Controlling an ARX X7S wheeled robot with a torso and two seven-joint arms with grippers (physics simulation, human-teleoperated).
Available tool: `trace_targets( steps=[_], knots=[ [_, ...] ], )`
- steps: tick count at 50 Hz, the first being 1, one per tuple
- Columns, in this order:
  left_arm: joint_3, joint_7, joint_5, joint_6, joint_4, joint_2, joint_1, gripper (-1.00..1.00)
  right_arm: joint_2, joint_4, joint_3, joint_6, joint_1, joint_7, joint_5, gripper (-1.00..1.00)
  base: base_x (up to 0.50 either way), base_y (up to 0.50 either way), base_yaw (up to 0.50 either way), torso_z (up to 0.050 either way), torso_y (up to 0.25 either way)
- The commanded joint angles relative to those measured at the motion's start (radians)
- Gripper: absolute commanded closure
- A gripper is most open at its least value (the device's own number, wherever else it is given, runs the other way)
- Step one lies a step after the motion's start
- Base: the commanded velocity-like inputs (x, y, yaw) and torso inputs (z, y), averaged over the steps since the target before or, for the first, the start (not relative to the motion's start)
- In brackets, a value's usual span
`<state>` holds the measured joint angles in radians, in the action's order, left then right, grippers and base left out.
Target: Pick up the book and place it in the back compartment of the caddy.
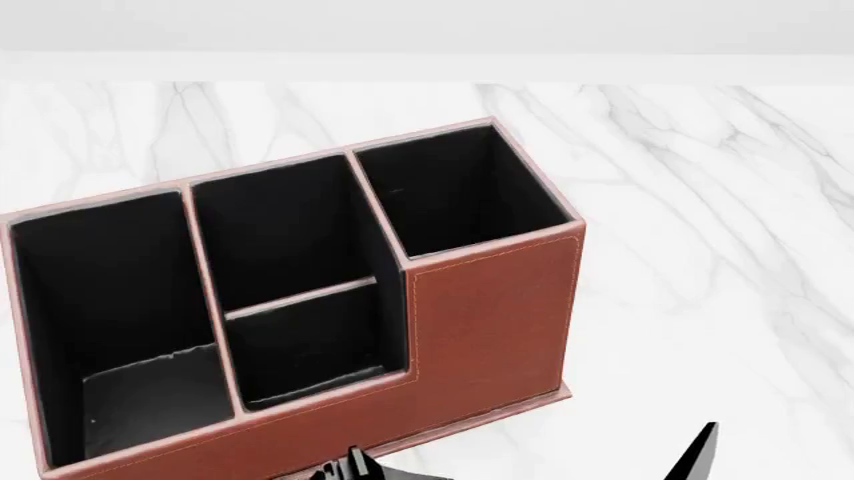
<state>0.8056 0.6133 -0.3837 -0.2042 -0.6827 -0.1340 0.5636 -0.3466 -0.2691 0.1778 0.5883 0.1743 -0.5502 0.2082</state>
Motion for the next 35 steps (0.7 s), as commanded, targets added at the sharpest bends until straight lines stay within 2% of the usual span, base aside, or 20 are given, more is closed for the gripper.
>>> trace_targets(
  steps=[1,22,23,35],
  knots=[
    [0.002,0.02,-0.001,-0.037,-0.093,0.033,0.018,-1.0,-0.002,-0.001,0.001,-0.003,-0.002,-0.004,0.0,-1.0,0.0,0.0,0.0,0.0,0.0],
    [0.028,0.021,0.004,-0.015,-0.153,0.072,0.053,-1.0,-0.01,-0.015,-0.001,0.002,0.007,-0.011,0.006,-1.0,0.0,0.0,0.0,0.0,0.0],
    [0.029,0.022,0.004,-0.017,-0.156,0.073,0.054,1.0,-0.01,-0.013,-0.001,0.003,0.007,-0.011,0.007,-1.0,0.0,0.0,0.0,0.0,0.0],
    [0.034,0.003,-0.019,0.034,-0.071,0.041,0.037,1.0,-0.012,-0.014,0.0,0.003,0.009,-0.014,0.004,-1.0,0.0,0.0,0.0,0.0,0.0]
  ],
)
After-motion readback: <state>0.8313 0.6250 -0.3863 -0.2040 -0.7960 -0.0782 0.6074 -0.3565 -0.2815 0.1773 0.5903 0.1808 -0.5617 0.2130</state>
